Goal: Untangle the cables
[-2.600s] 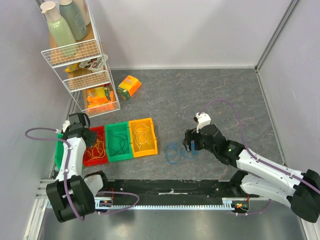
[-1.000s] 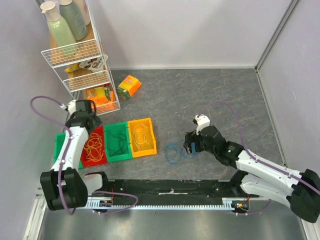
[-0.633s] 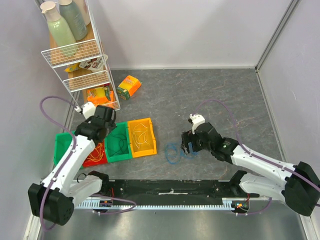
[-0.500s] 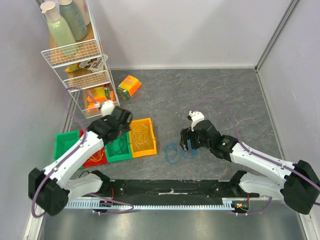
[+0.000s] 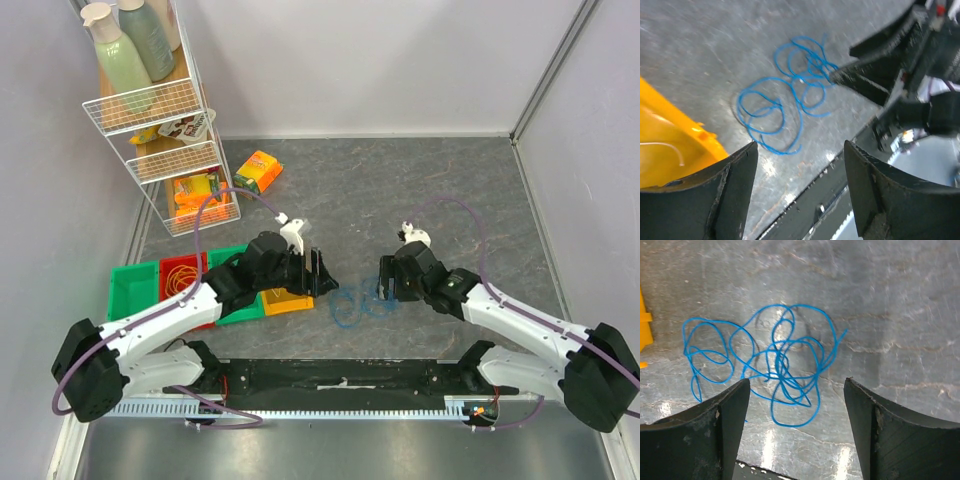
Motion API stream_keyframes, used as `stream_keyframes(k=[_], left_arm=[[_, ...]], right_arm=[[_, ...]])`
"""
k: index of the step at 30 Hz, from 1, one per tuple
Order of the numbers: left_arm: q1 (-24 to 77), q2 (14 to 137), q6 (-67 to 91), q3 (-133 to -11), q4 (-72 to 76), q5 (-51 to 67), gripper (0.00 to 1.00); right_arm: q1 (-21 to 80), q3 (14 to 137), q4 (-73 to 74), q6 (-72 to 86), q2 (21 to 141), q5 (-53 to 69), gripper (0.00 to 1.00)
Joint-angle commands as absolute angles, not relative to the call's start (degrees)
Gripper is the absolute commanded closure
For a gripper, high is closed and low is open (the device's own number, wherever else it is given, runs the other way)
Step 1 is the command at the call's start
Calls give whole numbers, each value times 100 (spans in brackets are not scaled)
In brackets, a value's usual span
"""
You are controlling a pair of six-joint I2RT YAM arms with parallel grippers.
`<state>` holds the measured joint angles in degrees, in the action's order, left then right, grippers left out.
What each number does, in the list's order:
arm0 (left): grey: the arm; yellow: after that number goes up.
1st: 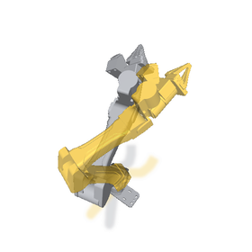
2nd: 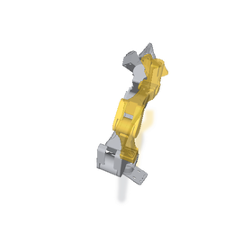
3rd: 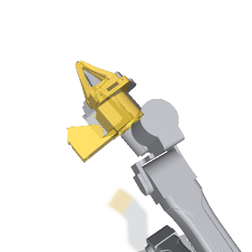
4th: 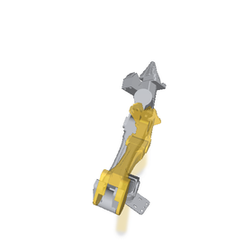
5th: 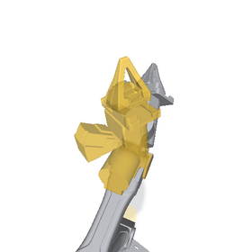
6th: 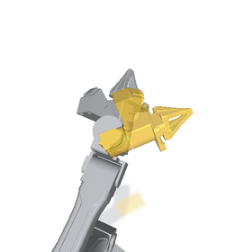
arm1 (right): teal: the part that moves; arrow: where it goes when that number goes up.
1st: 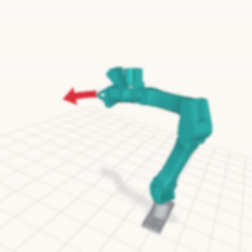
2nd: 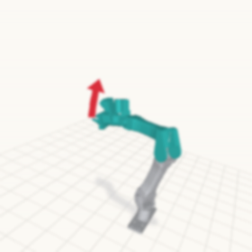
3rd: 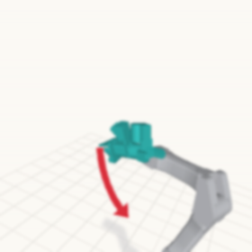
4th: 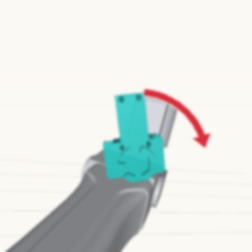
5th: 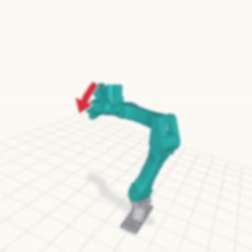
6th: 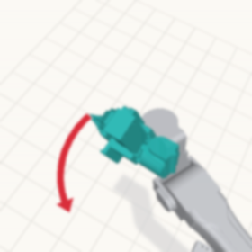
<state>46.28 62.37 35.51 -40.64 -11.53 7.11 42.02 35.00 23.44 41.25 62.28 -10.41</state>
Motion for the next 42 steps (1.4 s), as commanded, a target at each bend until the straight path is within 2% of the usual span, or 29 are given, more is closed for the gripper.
stream_keyframes(k=[1,6,8,10,13,16,19,24,27,30,33,35,42], left_arm=[[4641,6135,3349,-3648,-18,2433,25],[4641,6143,3226,-3375,-18,2759,27],[4649,6283,3217,-3419,-18,2865,29],[4710,6520,3225,-3506,-18,2927,30],[4903,6854,3313,-3656,-18,2673,28],[5158,7293,3532,-3814,219,2207,22],[5326,7786,3525,-4121,97,1855,20],[5432,8296,3296,-4552,-324,960,35],[5423,8393,3059,-4789,-684,633,37],[5423,8157,3015,-4624,-546,737,29],[5423,7578,3059,-4159,269,1194,17],[5432,7331,2971,-3921,727,1458,13],[5423,7348,2233,-4184,756,1380,19]], right_arm=[[4157,3314,2584,4588,6126,-1151,19],[4157,3261,2339,4377,6451,-1248,31],[4157,3199,2137,4281,6547,-1283,40],[4157,3120,1900,4228,6557,-1240,53],[4157,3164,1767,4070,6443,-941,83],[4157,3217,1898,3973,5961,-791,98],[4157,3208,2117,3955,5214,-668,100],[4157,3146,2390,4131,4133,-493,100],[4157,3383,2644,4210,3702,-440,100],[4157,3752,2874,4175,3420,-422,100],[4157,4033,2909,4044,3279,-361,100],[4157,4174,2865,3991,3296,-290,100],[4157,4447,2619,3902,3542,474,100]])
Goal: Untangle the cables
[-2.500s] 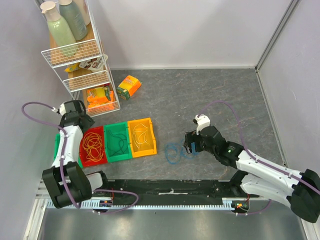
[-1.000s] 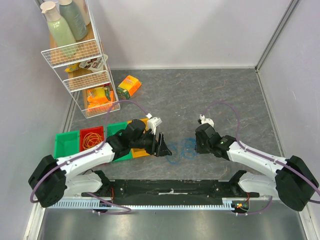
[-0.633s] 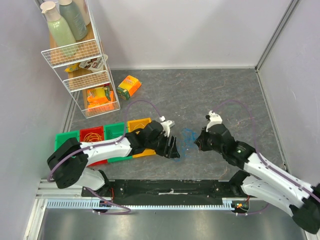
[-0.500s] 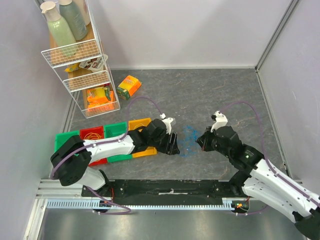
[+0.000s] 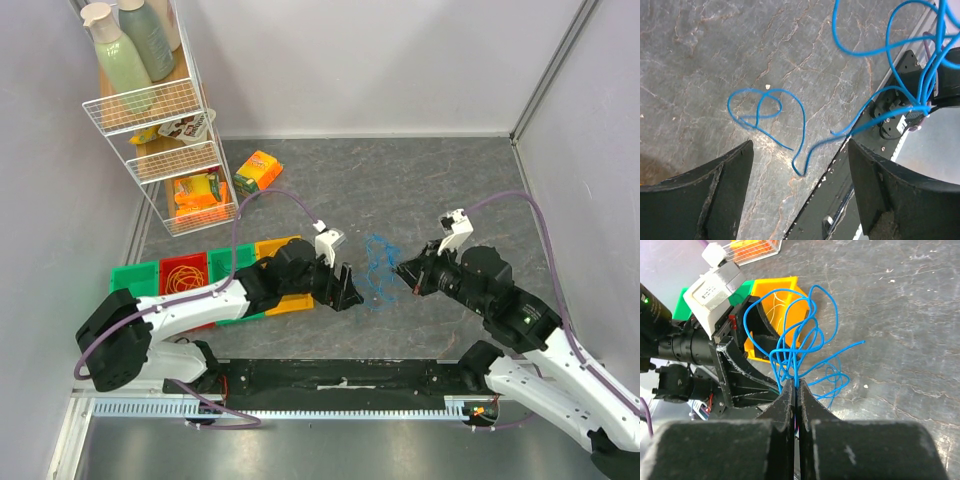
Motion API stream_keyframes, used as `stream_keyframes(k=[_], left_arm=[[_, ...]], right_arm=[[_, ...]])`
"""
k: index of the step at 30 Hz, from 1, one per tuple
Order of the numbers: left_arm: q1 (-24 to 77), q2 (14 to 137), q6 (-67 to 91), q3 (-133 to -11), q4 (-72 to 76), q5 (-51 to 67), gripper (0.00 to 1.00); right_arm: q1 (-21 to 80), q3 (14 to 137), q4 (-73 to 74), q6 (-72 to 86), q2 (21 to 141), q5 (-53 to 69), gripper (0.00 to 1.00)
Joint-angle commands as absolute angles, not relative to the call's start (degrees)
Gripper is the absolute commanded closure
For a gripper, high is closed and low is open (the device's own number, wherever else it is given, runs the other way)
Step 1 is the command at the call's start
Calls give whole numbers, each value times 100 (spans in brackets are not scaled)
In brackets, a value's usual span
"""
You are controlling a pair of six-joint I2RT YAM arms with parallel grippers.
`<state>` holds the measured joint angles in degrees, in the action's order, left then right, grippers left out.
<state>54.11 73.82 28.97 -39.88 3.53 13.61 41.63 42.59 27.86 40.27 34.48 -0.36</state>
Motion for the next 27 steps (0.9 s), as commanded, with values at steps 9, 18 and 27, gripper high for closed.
stream_keyframes(k=[9,18,27], left_arm=[[5414,7094,2004,-4298,545,790,85],[5423,6311,2943,-4314,546,2258,98],[5423,5828,3120,-4966,-378,2012,98]], right_arm=[[4157,4456,2828,3955,3340,37,88],[4157,4368,3877,3860,4638,-1488,37],[4175,4061,2902,3191,4405,621,15]])
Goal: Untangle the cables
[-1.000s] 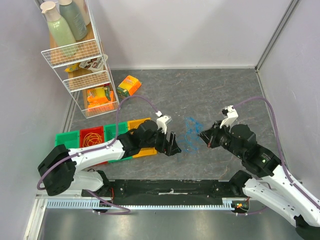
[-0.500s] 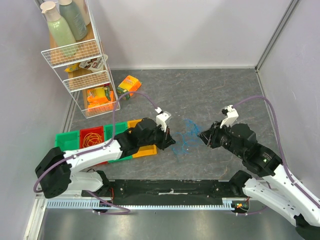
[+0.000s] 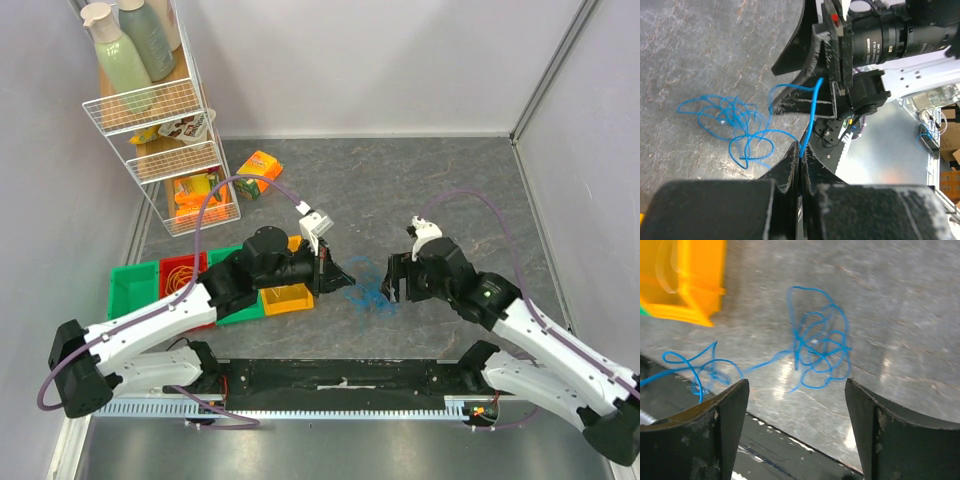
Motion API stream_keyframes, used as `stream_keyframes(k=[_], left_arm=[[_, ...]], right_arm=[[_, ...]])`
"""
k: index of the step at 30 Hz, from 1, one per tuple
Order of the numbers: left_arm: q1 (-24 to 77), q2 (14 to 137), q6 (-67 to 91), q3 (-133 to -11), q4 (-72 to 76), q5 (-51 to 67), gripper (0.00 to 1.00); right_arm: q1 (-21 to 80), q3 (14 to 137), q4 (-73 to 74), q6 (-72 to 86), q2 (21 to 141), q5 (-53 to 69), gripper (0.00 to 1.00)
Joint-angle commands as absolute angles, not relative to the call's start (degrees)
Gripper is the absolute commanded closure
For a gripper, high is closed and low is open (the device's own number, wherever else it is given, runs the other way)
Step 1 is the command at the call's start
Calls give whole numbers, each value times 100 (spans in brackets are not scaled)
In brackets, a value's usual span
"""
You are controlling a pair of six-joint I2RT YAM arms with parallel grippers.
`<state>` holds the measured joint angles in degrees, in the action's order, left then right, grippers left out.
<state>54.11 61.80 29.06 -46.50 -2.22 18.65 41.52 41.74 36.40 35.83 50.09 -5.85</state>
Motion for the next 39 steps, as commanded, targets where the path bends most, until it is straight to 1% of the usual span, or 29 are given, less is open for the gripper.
stream_keyframes(k=[1,4,5,8,11,12,14,16,19,20,21,22,23,27,29,33,37,39], left_arm=[[5414,5775,3103,-4983,-317,2056,98],[5414,5634,3032,-5027,-115,2267,98],[5414,5625,3032,-5045,-45,2346,98],[5405,5660,3076,-5115,219,2723,98],[5405,5713,3260,-5142,508,3180,98],[5414,5713,3330,-5133,605,3321,98],[5414,5687,3419,-5142,738,3497,98],[5405,5590,3445,-5177,782,3603,98],[5414,5388,3402,-5256,747,3700,98],[5423,5275,3332,-5308,660,3700,99],[5414,5143,3244,-5396,511,3665,98],[5414,5055,3139,-5475,310,3595,98],[5405,4967,3025,-5563,99,3473,98],[5405,4738,2602,-6010,-719,2928,99],[5414,4632,2470,-6204,-1010,2620,98],[5405,4421,2277,-6424,-1291,2058,98],[5414,4430,2154,-6635,-1669,1259,98],[5414,4526,2040,-6741,-1915,889,98]], right_arm=[[4175,3947,2631,3173,4238,1103,13],[4262,3509,1437,3444,3719,2430,4],[4306,3368,1093,3558,3587,2591,2],[4377,3147,800,3735,3506,2384,2],[4386,3076,765,3849,3988,1901,2],[4386,3050,773,3937,4199,1664,4],[4394,2962,607,4139,4638,1399,9],[4377,2892,458,4323,5043,1170,19],[4386,2848,413,4491,5457,608,40],[4386,2839,439,4509,5519,415,48],[4386,2830,492,4509,5546,248,58],[4386,2839,588,4500,5537,46,65],[4386,2848,693,4474,5511,-156,69],[4386,2891,1194,4377,5300,-886,76],[4386,2988,1545,4368,5204,-1264,83],[4368,3251,2100,4412,5089,-1941,94],[4324,3585,2442,4403,5115,-2477,99],[4298,3787,2574,4360,5211,-2741,100]])
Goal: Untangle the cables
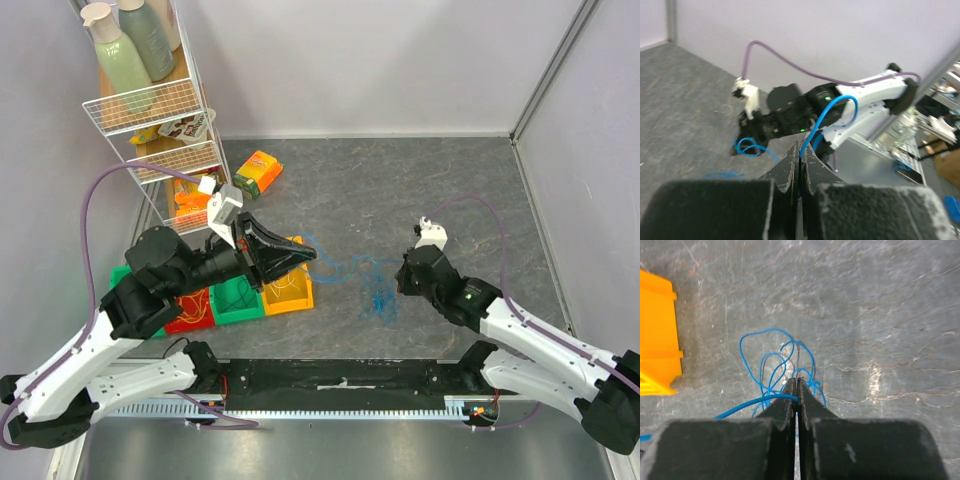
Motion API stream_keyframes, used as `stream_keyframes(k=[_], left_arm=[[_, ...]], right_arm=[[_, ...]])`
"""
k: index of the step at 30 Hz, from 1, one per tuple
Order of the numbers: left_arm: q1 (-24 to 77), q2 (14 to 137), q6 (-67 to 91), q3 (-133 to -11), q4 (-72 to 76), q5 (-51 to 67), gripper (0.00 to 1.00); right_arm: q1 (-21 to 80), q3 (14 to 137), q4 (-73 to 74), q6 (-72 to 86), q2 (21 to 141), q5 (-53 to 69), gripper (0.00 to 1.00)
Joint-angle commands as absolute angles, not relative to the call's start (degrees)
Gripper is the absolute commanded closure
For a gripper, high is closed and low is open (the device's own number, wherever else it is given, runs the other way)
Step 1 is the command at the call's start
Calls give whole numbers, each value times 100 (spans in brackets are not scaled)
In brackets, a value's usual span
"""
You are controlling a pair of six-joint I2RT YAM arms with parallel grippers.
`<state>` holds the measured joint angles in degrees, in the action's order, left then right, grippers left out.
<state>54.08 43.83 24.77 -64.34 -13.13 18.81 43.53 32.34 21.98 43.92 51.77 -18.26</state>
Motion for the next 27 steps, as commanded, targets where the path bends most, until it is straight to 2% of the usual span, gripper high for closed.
stream_keyframes(k=[1,9,15,24,27], left_arm=[[5405,4587,1961,-6828,-2047,688,98],[5414,4983,1196,-7496,-2373,378,98],[5414,5194,1098,-7734,-2294,413,98],[5414,5361,1292,-8015,-2285,387,98],[5414,5414,1336,-8156,-2399,387,98]], right_arm=[[4272,3919,2636,4307,5308,-2812,100],[3920,4623,2812,3806,6125,-3006,100],[3823,4685,2742,3560,6153,-2839,100],[3823,4509,2391,3208,6187,-1733,100],[3823,4439,2102,3033,6223,-934,100]])
